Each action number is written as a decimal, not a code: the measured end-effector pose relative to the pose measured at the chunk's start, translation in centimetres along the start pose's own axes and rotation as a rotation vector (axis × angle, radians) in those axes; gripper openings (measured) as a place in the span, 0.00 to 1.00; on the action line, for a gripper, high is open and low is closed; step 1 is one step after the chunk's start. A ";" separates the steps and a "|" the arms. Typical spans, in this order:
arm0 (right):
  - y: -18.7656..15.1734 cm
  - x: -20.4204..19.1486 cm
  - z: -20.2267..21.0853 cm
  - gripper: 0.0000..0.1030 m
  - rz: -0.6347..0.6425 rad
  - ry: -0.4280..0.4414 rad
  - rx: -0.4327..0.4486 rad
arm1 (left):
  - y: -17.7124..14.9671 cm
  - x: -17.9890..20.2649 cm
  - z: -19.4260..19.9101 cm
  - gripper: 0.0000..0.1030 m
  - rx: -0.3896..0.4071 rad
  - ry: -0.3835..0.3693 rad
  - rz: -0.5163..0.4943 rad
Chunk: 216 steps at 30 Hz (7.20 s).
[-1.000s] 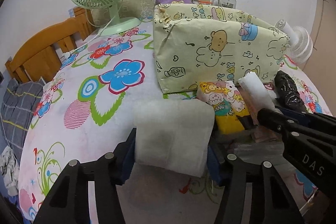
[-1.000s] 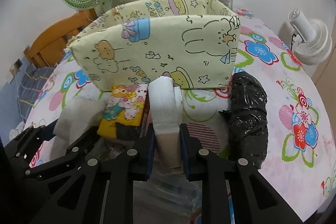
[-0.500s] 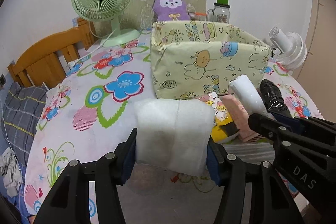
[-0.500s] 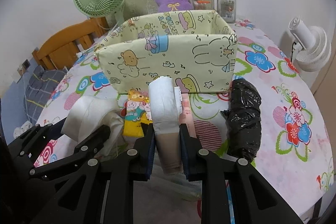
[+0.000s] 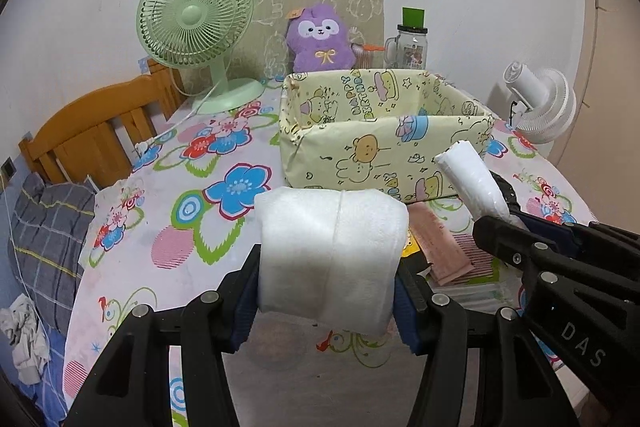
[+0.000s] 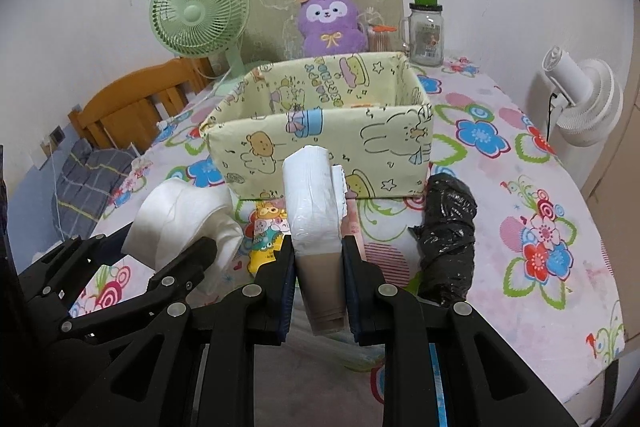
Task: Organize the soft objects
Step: 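Lift the white cloth and white roll and carry them over the box, then lower the white cloth and roll into the box and open both grippers, then withdraw both grippers from the box toward the items on the tablecloth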
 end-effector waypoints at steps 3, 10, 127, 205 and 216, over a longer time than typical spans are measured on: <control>0.3 0.0 0.6 0.24 0.000 0.001 0.010 | 0.3 0.2 0.4 0.57 0.006 -0.004 -0.001; 1.4 0.1 1.6 0.24 0.006 0.007 0.031 | 1.4 1.1 1.3 0.57 0.022 -0.017 -0.009; 14.3 1.1 -10.1 0.26 0.014 0.083 -0.058 | 11.8 1.4 -10.5 0.85 -0.100 -0.096 0.009; 9.5 2.7 5.2 0.85 0.042 -0.053 0.146 | 8.6 6.2 3.5 1.00 0.083 -0.127 -0.051; 8.1 3.4 6.6 0.90 0.051 -0.084 0.166 | 6.9 6.8 4.1 1.00 0.081 -0.127 -0.035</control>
Point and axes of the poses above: each gripper's, at about its wrist camera, not at the fingertips, and z roughly against the way its jaws point, x to its right, y to its top, the point moved 9 cm from there along -z, roughly the way its jaws point, and after that the axes turned 1 degree about -y, right-handed, at the moved point
